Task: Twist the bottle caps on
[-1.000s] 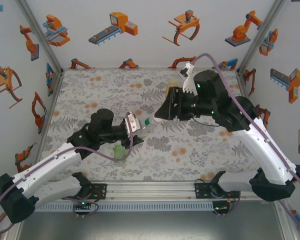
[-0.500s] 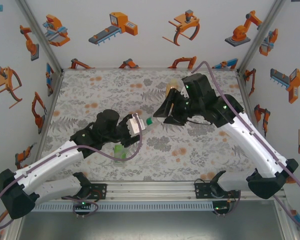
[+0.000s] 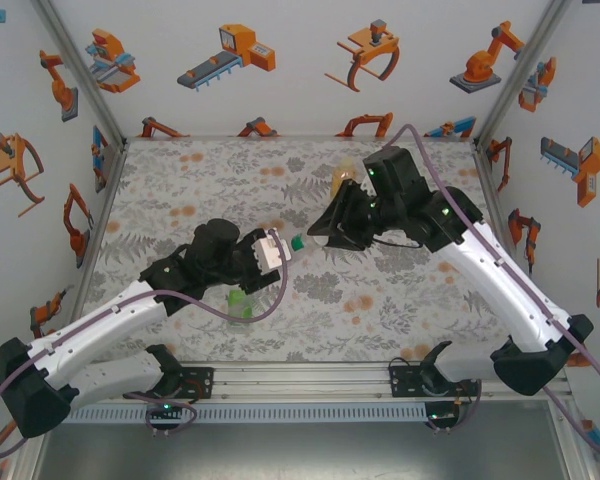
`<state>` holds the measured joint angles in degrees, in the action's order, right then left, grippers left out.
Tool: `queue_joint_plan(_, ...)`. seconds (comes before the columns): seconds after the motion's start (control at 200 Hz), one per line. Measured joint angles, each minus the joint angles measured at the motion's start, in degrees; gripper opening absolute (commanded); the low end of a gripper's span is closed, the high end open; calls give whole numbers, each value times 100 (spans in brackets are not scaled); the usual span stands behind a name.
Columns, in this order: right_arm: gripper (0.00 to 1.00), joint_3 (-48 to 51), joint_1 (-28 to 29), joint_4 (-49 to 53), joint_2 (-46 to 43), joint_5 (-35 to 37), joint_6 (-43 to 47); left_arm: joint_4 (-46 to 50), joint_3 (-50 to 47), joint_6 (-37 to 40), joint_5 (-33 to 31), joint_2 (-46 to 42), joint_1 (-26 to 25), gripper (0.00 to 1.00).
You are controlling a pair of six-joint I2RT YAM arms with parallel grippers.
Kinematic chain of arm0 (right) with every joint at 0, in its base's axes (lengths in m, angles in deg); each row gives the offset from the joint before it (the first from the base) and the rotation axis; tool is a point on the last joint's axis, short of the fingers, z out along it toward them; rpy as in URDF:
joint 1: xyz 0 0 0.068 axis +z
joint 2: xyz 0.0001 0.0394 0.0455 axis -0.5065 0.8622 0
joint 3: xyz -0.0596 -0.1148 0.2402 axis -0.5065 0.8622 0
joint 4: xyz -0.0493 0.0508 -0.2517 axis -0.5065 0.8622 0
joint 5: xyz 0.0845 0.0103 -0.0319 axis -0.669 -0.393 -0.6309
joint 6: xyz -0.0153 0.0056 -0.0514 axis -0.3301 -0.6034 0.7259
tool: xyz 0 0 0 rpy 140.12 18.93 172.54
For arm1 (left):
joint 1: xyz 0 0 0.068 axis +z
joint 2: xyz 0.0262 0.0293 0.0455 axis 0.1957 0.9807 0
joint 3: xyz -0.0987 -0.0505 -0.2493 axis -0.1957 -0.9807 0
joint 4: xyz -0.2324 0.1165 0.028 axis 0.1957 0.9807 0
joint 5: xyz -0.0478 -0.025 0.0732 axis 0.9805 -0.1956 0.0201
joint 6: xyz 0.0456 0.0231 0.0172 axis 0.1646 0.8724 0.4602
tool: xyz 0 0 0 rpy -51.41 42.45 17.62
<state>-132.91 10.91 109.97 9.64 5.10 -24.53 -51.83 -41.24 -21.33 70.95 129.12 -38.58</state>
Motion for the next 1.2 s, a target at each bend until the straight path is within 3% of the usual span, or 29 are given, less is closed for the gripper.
queue_joint_plan(0.25, 10, 0, -2, 37, 20, -26, 138, 52, 0, 4, 26, 2, 0, 0)
queue_joint_plan(0.456, 5, 0, -2, -44, -22, -254, 1154, 85, 0, 0, 247, 0, 2, 0)
queue_joint_plan(0.546, 0, 2, 0, -105, -136, -444, 1969, 59, 4, -4, 485, -13, 2, 0)
queue_joint_plan(0.976, 0, 42, 15, -341, -802, -1945, 6815, 72, 278, 7, 1515, -24, -42, 0)
queue_joint_plan(1.202, 0, -15, 15, -109, -951, -2450, 8647, 267, 428, 55, 1834, 24, -46, 0)
